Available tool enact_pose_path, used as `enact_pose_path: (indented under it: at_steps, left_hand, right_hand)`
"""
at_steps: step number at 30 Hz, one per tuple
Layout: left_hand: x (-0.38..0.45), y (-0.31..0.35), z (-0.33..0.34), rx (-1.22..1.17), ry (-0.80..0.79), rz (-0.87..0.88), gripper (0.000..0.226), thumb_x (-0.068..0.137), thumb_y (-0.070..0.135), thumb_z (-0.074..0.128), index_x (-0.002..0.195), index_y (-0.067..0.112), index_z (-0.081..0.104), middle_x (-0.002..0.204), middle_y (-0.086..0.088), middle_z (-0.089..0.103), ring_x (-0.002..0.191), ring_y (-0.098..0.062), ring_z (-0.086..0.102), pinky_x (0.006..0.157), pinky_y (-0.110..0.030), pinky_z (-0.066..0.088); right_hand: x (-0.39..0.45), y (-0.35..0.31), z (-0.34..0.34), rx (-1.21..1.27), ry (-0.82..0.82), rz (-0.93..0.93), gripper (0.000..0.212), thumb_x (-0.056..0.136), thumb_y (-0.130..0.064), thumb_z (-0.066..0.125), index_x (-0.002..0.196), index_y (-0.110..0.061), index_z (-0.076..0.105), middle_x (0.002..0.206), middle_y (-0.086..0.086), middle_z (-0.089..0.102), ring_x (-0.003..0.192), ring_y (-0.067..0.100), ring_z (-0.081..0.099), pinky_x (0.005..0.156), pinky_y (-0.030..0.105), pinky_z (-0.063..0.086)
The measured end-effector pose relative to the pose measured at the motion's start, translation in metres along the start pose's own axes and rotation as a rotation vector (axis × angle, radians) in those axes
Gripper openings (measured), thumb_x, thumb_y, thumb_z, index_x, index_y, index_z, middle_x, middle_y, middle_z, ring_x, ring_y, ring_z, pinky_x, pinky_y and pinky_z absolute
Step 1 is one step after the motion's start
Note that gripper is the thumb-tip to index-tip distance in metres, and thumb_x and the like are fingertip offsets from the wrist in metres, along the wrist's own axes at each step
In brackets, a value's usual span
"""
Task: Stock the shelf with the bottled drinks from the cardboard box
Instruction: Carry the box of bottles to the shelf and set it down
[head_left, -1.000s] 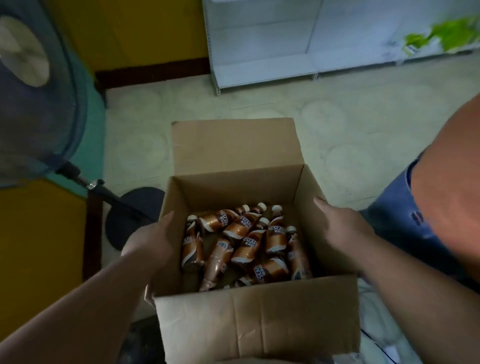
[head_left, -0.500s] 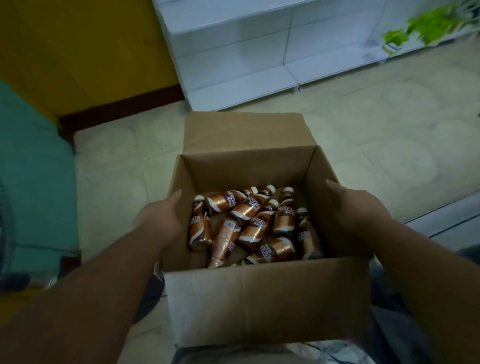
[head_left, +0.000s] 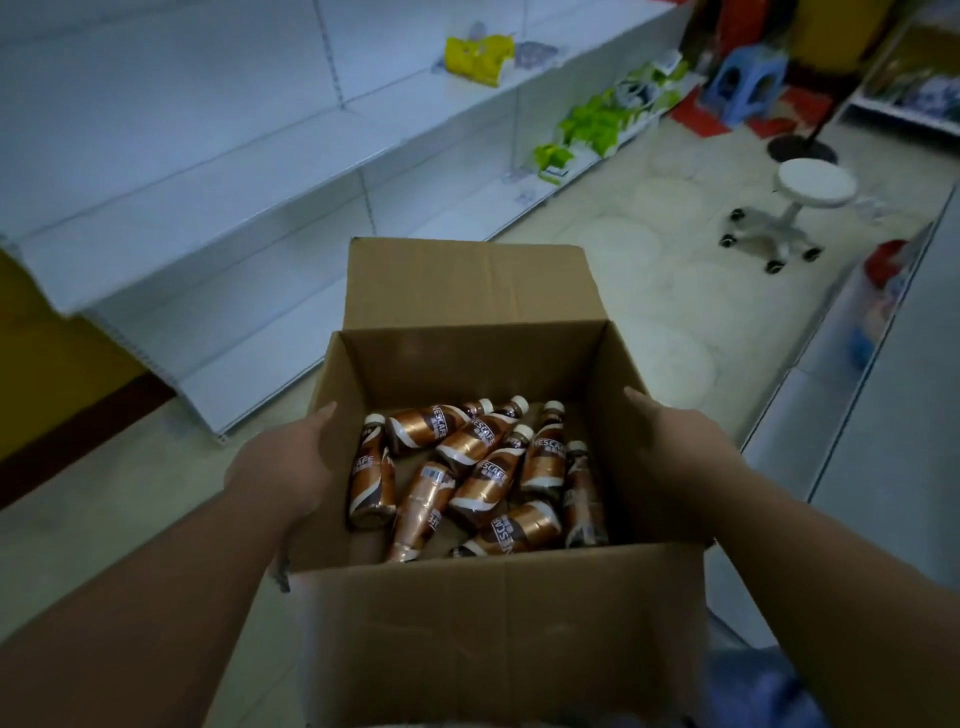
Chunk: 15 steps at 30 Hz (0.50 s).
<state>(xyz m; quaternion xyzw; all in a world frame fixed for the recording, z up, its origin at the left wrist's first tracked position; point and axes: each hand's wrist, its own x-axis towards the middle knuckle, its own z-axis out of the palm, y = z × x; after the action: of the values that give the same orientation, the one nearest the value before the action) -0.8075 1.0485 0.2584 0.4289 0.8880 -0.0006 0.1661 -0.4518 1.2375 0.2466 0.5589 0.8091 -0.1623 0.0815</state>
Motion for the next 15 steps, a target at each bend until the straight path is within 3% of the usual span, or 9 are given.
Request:
enact_pose_path:
  at_steps: [2, 5, 8, 13, 15]
  left_hand:
    - [0.051, 0.037, -0.014, 0.015, 0.014, 0.053, 0.08, 0.083, 0.012, 0.054, 0.15, 0.042, 0.022, 0.119, -0.009, 0.065, 0.095, -0.025, 0.062, 0.071, -0.033, 0.048]
    - [0.122, 0.101, -0.038, 0.029, 0.011, 0.118, 0.074, 0.088, 0.011, 0.052, 0.151, 0.037, 0.022, 0.126, -0.011, 0.062, 0.103, -0.026, 0.061, 0.073, -0.03, 0.044]
    - [0.185, 0.16, -0.064, 0.075, 0.001, 0.188, 0.074, 0.089, 0.013, 0.051, 0.151, 0.037, 0.019, 0.131, -0.011, 0.059, 0.109, -0.028, 0.06, 0.085, -0.035, 0.048]
    - [0.3, 0.249, -0.083, 0.081, -0.027, 0.33, 0.075, 0.086, 0.02, 0.053, 0.151, 0.04, 0.02, 0.128, -0.01, 0.061, 0.108, -0.027, 0.06, 0.085, -0.035, 0.049]
    - [0.35, 0.287, -0.088, 0.093, -0.039, 0.403, 0.076, 0.085, 0.02, 0.053, 0.15, 0.041, 0.02, 0.129, -0.01, 0.06, 0.109, -0.028, 0.06, 0.087, -0.037, 0.051]
  right_hand:
    - [0.04, 0.015, -0.019, 0.021, 0.01, 0.048, 0.08, 0.089, -0.01, 0.053, 0.153, -0.038, 0.014, 0.106, 0.011, 0.065, 0.073, 0.018, 0.051, 0.061, 0.028, 0.041]
    - [0.096, 0.038, -0.052, 0.065, 0.014, 0.142, 0.081, 0.09, -0.01, 0.054, 0.153, -0.039, 0.012, 0.091, 0.005, 0.057, 0.071, 0.016, 0.054, 0.059, 0.028, 0.044]
    - [0.142, 0.062, -0.087, 0.088, 0.027, 0.217, 0.082, 0.09, -0.01, 0.055, 0.153, -0.039, 0.011, 0.088, 0.002, 0.052, 0.072, 0.015, 0.056, 0.061, 0.028, 0.048]
    - [0.219, 0.099, -0.131, 0.12, 0.052, 0.361, 0.08, 0.092, -0.013, 0.056, 0.152, -0.04, 0.01, 0.117, 0.01, 0.061, 0.095, 0.021, 0.063, 0.077, 0.031, 0.052]
    - [0.25, 0.114, -0.139, 0.134, 0.064, 0.444, 0.081, 0.092, -0.013, 0.057, 0.152, -0.041, 0.012, 0.119, 0.01, 0.06, 0.095, 0.019, 0.062, 0.075, 0.03, 0.051]
